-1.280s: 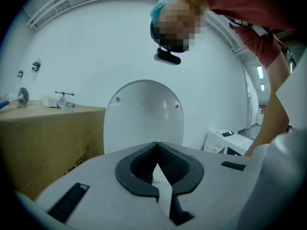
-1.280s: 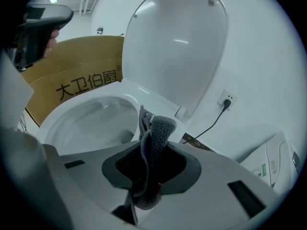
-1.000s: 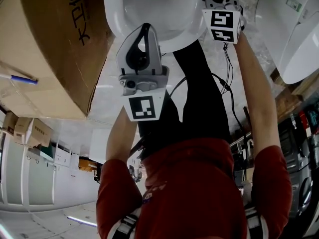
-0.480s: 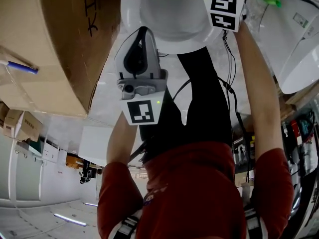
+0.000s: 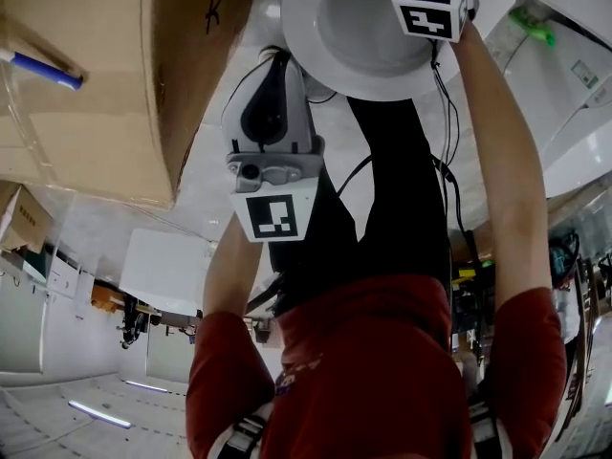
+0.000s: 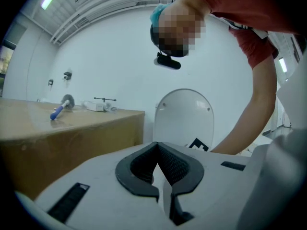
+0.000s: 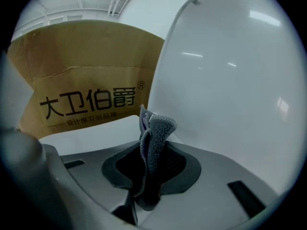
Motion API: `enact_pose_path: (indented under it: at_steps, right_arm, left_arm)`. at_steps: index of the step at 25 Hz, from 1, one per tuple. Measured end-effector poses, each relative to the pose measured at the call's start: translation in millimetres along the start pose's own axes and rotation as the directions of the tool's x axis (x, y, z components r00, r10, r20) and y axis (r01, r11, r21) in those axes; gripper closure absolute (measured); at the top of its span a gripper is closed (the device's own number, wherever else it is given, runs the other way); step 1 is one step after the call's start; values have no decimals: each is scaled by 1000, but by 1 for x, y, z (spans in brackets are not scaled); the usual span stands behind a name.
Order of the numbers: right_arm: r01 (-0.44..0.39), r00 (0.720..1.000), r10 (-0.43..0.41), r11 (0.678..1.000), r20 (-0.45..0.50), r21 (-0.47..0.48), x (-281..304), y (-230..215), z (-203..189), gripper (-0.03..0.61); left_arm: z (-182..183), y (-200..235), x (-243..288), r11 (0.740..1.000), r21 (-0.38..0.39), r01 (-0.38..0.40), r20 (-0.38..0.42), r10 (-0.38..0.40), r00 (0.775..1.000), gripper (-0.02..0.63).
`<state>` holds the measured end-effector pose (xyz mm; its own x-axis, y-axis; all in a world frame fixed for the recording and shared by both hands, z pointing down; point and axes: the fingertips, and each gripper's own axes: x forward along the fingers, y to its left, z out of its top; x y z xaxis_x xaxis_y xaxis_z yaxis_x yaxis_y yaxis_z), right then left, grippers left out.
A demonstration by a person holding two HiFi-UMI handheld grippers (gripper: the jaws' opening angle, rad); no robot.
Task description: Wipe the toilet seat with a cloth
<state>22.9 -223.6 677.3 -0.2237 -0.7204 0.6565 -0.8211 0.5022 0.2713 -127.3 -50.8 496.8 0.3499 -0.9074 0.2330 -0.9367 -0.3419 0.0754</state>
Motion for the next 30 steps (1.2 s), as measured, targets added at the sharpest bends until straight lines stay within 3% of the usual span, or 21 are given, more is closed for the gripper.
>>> enact_pose_path:
  at_steps: [5,18,30]
  right_arm:
    - [-54,999,54,998,1,-42,18,40,28,505]
    - [-211,977,212,950,-24,-230,0,154,42,505]
    - [-277,960,280,921,-31,-275,-66,233,7,505]
  left_arm:
    - [-8,24,-25,1000,-14,-27,-8,27,1000,601]
    - [-19,60,-77,999,-32,-39,-7,38,999,601]
    - [-15,68,-104,1000,-12,12,-1,-12,1000,601]
